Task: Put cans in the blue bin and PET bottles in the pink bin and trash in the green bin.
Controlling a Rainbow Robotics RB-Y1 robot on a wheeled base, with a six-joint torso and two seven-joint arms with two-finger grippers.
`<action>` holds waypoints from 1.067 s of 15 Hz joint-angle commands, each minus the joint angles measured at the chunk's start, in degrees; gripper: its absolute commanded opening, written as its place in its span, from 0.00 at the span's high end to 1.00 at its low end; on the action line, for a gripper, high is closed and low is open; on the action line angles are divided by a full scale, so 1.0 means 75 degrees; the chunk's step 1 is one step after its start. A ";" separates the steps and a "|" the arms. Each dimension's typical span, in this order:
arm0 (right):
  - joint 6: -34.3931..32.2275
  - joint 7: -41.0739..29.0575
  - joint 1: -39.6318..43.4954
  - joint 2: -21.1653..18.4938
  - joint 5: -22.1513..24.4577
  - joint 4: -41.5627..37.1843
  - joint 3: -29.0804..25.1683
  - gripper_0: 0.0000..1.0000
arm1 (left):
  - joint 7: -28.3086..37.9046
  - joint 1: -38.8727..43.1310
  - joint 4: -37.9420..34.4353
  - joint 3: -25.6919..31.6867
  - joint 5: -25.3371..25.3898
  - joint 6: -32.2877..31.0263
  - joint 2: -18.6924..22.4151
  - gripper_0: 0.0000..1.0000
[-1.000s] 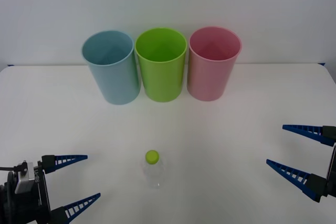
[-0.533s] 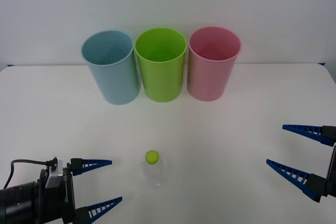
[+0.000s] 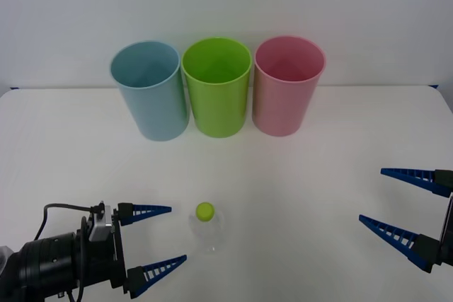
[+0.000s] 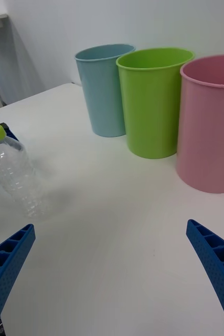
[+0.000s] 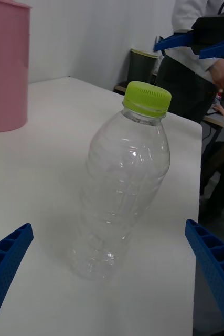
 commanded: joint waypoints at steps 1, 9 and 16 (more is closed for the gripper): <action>0.0000 0.0000 0.0000 0.0000 0.0000 0.0000 0.0000 0.00 | -0.0202 -0.0222 -0.0001 -0.0231 0.0001 0.0174 -0.0001 0.00; 0.0000 0.0000 0.0000 0.0000 0.0000 0.0000 0.0000 0.00 | -0.0752 -0.0480 -0.0001 -0.0863 0.0048 0.0725 0.0034 0.00; 0.0000 0.0000 0.0000 0.0000 0.0000 0.0000 0.0000 0.00 | -0.0787 -0.0585 0.0034 -0.0922 -0.0210 0.0830 -0.0329 0.00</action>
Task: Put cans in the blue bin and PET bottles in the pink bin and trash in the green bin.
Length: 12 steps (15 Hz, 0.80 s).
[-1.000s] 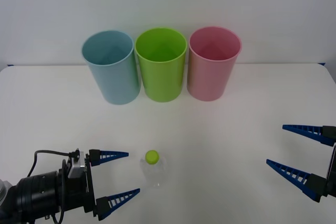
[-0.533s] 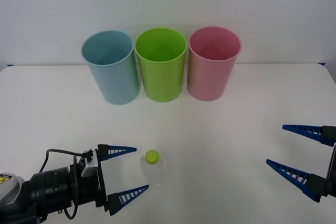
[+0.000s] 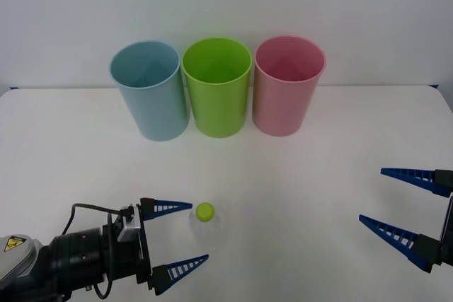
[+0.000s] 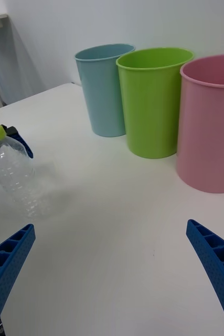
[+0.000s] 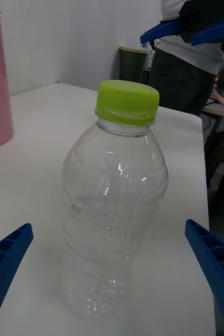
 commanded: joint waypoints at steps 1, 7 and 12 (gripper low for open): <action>0.0000 0.0000 0.0000 0.0000 0.0000 0.0000 0.0000 0.00 | -0.0019 -0.0088 0.0126 0.0000 -0.0358 0.0124 -0.0353 0.00; 0.0000 0.0000 0.0000 0.0000 0.0000 0.0000 0.0000 0.00 | -0.0019 -0.0603 0.0735 -0.0164 -0.0710 0.0206 -0.0845 0.00; 0.0000 0.0000 0.0000 0.0000 0.0000 0.0000 0.0000 0.00 | 0.0075 -0.0709 0.0782 -0.0257 -0.0698 0.0206 -0.0845 0.02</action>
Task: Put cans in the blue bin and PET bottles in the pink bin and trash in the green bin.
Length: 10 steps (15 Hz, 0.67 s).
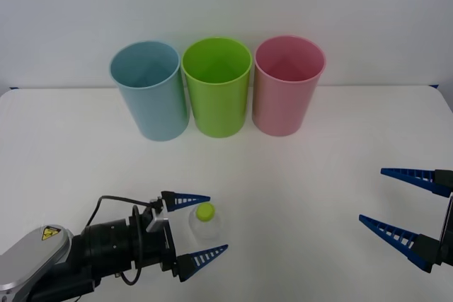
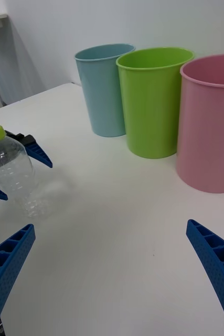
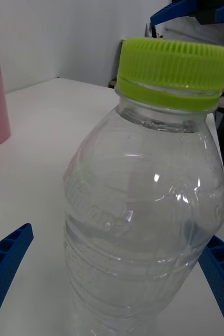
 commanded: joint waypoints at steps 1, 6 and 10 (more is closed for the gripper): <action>0.0000 0.0000 0.0000 0.0000 0.0000 0.0000 0.0000 0.00 | 0.0054 -0.0015 0.0001 -0.0015 0.0002 0.0000 0.0000 0.02; 0.0000 0.0000 0.0000 0.0000 0.0000 0.0000 0.0000 0.00 | 0.0171 -0.0050 0.0001 -0.0062 -0.0056 0.0023 -0.0059 0.74; 0.0000 0.0000 0.0000 0.0000 0.0000 0.0000 0.0000 0.00 | 0.0218 -0.0109 0.0013 -0.0062 -0.0068 0.0046 -0.0141 1.00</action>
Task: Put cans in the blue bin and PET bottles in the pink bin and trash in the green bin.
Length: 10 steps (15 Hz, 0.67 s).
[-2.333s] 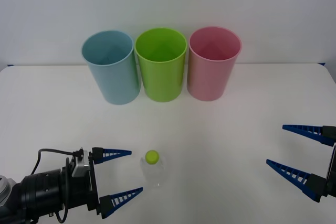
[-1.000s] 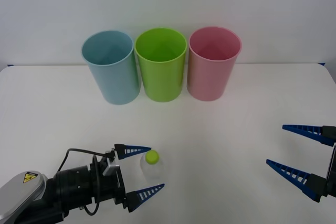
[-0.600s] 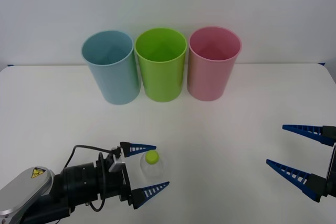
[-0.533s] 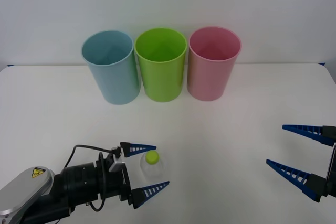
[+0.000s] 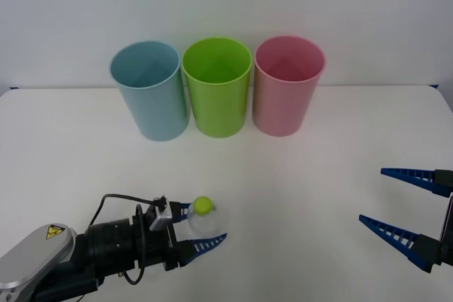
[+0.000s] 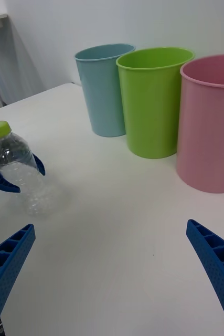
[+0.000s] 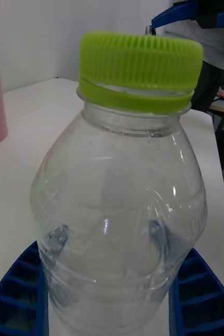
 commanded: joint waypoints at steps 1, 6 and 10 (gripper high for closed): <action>0.0000 0.0000 0.0000 0.0000 0.0000 0.0000 0.0000 0.00 | -0.0045 -0.0039 -0.0005 0.0000 -0.0001 -0.0023 -0.0060 1.00; 0.0000 0.0000 0.0000 0.0000 0.0000 0.0000 0.0000 0.00 | -0.0045 0.0148 -0.0368 0.0000 0.0127 0.0118 0.0011 1.00; 0.0000 0.0000 0.0000 0.0000 0.0000 0.0000 0.0000 0.00 | 0.0740 0.0629 -0.1927 0.0000 -0.0236 0.1278 0.0491 1.00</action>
